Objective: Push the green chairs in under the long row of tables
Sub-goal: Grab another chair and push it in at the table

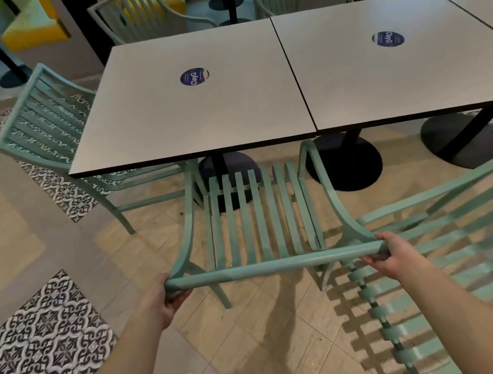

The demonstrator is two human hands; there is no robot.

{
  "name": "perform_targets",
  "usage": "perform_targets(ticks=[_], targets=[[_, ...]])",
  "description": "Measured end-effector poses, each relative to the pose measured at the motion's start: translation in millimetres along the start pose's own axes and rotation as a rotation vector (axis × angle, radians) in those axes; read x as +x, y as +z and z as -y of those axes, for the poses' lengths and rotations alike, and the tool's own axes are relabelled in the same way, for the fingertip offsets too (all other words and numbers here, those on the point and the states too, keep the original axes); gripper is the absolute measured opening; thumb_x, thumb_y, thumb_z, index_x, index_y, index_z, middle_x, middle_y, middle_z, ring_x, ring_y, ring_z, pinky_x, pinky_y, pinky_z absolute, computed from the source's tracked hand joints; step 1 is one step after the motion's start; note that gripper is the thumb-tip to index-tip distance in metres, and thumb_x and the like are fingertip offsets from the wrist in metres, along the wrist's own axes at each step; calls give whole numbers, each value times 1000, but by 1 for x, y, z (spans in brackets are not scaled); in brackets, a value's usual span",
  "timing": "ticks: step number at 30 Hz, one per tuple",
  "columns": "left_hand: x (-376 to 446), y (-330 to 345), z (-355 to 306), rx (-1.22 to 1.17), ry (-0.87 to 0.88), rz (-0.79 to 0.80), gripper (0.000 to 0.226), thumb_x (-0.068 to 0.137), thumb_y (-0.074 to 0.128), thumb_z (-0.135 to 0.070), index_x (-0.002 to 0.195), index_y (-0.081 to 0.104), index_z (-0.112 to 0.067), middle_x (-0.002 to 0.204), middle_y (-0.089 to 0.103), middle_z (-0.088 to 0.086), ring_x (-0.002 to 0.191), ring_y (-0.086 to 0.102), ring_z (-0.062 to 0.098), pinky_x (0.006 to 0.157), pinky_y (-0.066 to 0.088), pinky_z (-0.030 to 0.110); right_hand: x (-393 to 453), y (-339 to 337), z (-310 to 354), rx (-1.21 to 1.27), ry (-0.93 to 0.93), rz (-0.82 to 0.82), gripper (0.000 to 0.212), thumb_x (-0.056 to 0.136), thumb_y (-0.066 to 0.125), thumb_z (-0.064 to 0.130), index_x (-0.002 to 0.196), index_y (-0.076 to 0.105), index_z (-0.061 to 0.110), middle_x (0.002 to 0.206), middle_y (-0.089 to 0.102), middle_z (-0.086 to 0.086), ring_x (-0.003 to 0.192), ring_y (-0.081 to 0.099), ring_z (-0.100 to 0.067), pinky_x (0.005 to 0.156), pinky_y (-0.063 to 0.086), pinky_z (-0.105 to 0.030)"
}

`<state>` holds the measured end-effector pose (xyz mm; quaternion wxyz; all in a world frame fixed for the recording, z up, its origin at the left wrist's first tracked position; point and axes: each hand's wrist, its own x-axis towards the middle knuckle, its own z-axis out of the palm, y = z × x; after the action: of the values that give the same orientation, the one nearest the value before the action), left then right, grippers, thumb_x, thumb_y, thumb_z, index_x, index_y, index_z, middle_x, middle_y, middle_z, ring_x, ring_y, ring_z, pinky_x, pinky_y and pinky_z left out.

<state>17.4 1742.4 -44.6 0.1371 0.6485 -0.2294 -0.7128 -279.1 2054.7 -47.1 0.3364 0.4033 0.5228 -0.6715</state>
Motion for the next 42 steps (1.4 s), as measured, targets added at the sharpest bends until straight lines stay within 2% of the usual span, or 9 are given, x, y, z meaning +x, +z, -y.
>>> perform_targets(ticks=[4, 9, 13, 17, 21, 26, 32, 37, 42], targets=[[0, -2, 1, -8, 6, 1, 22, 98, 51, -21, 95, 54, 1, 95, 60, 23, 81, 62, 31, 50, 57, 40, 0, -1, 0, 5, -12, 6, 17, 96, 53, 15, 107, 49, 3, 127, 55, -21, 110, 58, -34, 89, 50, -47], [1, -2, 4, -22, 25, 18, 24, 99, 51, -21, 99, 54, 2, 93, 61, 22, 81, 62, 30, 45, 57, 36, -3, -1, 6, -4, -30, 7, 28, 96, 53, 14, 120, 47, 3, 124, 54, -22, 100, 59, -34, 78, 53, -47], [-1, 0, 7, -16, 34, 14, 24, 99, 51, -21, 97, 54, 2, 94, 62, 23, 83, 63, 32, 54, 59, 42, -7, 0, 9, -20, -16, -3, 27, 96, 54, 17, 119, 48, 4, 121, 55, -22, 109, 58, -34, 69, 55, -48], [-5, 6, 9, -7, 46, 18, 23, 100, 50, -21, 95, 55, 1, 94, 61, 23, 82, 62, 31, 53, 58, 39, -12, 1, 15, -38, -14, 12, 17, 97, 54, 17, 98, 48, 1, 100, 54, -22, 84, 59, -34, 36, 52, -43], [-5, 9, 12, -12, 47, 20, 23, 99, 50, -20, 102, 55, 2, 98, 62, 24, 84, 64, 32, 55, 59, 40, -12, 2, 20, -28, -12, 13, 15, 97, 52, 16, 104, 51, 3, 109, 55, -21, 99, 57, -34, 57, 55, -49], [-7, 11, 14, -20, 43, 13, 28, 99, 51, -21, 114, 53, 3, 99, 62, 25, 84, 64, 32, 55, 58, 39, -10, 3, 24, -60, -20, 1, 14, 97, 53, 16, 102, 50, 3, 110, 54, -21, 99, 58, -33, 37, 49, -47], [-4, 7, 17, -30, 14, 7, 32, 99, 52, -23, 118, 53, 2, 109, 61, 25, 86, 64, 32, 59, 61, 37, -4, -1, 19, -33, -22, 5, 19, 95, 56, 17, 107, 51, 4, 110, 56, -22, 89, 61, -33, 59, 57, -48], [0, 7, 17, -19, 20, -4, 33, 98, 53, -24, 119, 51, 2, 103, 62, 25, 84, 64, 33, 55, 60, 38, 0, -3, 22, -36, -27, 8, 26, 94, 58, 17, 116, 50, 5, 107, 55, -21, 83, 60, -33, 49, 57, -45], [8, 3, 18, -9, 26, -22, 39, 97, 55, -27, 125, 51, 1, 106, 63, 25, 87, 65, 33, 76, 52, 39, 5, -1, 22, -29, -26, 15, 30, 94, 57, 15, 121, 47, 4, 116, 54, -22, 95, 60, -34, 78, 53, -49]])
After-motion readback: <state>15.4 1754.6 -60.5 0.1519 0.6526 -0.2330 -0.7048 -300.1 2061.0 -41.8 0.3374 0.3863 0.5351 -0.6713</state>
